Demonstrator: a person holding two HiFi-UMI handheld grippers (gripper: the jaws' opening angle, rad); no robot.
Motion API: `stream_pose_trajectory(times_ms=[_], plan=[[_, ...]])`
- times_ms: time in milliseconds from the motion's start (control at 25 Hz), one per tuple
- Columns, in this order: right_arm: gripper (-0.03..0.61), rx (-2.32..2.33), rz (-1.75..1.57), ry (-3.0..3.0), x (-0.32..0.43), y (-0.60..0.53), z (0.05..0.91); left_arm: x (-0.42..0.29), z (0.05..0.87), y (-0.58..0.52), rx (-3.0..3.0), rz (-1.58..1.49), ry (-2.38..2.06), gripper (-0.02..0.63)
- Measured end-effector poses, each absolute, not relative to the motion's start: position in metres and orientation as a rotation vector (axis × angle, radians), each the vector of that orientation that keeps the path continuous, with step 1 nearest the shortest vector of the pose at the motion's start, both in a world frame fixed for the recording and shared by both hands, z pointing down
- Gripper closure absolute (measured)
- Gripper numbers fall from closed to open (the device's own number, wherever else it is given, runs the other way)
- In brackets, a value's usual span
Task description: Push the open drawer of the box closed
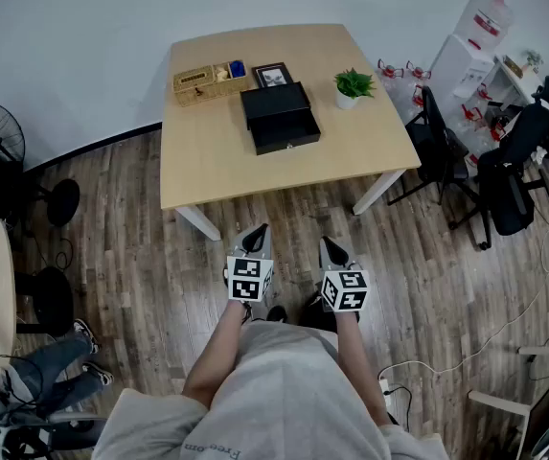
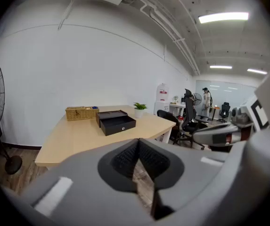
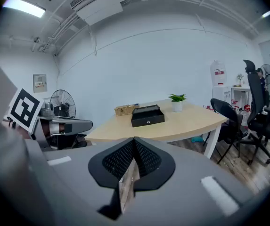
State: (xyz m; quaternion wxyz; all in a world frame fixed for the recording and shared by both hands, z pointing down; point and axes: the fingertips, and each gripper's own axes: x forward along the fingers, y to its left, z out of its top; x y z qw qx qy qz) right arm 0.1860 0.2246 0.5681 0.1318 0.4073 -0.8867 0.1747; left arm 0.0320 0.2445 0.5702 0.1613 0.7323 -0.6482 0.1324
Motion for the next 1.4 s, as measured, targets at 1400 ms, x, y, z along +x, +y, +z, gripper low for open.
stream_pose_trajectory(times_ms=[1400], plan=[[0.578, 1.061, 0.599, -2.613, 0.096, 0.109, 0.580, -0.077, 0.580, 0.184, 1.949, 0.370, -1.967, 0.561]])
